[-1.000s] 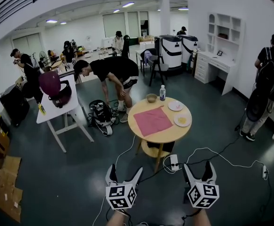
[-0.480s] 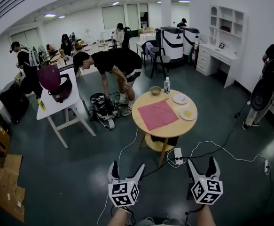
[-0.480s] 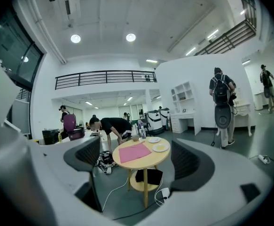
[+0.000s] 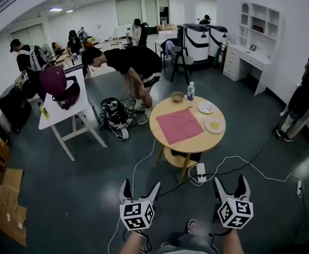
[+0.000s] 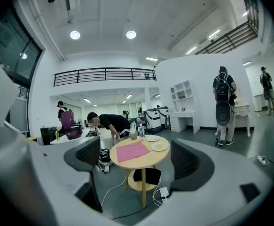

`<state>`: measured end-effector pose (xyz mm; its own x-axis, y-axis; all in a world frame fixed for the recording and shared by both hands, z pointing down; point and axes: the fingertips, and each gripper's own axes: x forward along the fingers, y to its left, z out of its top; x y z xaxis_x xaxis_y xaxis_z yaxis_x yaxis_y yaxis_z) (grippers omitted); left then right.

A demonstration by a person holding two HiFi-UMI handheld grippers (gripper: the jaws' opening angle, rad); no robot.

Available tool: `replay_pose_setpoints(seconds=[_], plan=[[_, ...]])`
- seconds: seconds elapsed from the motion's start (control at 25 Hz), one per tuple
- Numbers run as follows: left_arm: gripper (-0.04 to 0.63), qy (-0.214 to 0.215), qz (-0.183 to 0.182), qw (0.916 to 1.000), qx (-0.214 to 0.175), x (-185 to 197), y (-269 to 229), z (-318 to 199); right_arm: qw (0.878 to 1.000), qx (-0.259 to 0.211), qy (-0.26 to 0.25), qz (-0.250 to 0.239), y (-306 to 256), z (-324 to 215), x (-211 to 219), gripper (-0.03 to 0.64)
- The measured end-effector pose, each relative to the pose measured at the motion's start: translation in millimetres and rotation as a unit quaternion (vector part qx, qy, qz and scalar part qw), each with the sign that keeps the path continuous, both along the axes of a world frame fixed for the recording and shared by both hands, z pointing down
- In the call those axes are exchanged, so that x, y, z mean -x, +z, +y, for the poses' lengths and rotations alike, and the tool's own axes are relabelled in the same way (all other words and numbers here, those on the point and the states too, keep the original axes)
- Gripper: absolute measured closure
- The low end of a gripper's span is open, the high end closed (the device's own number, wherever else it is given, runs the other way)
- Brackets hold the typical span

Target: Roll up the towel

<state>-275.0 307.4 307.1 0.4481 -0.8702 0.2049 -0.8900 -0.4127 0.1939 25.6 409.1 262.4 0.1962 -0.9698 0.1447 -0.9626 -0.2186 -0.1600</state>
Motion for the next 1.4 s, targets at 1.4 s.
replay_pose_setpoints(seconds=[1.4], plan=[[0.072, -0.092, -0.043, 0.9946, 0.020, -180.3, 9.0, -169.3, 0.993, 0.022, -0.114, -0.031, 23.5, -242.9, -197.1, 0.166]])
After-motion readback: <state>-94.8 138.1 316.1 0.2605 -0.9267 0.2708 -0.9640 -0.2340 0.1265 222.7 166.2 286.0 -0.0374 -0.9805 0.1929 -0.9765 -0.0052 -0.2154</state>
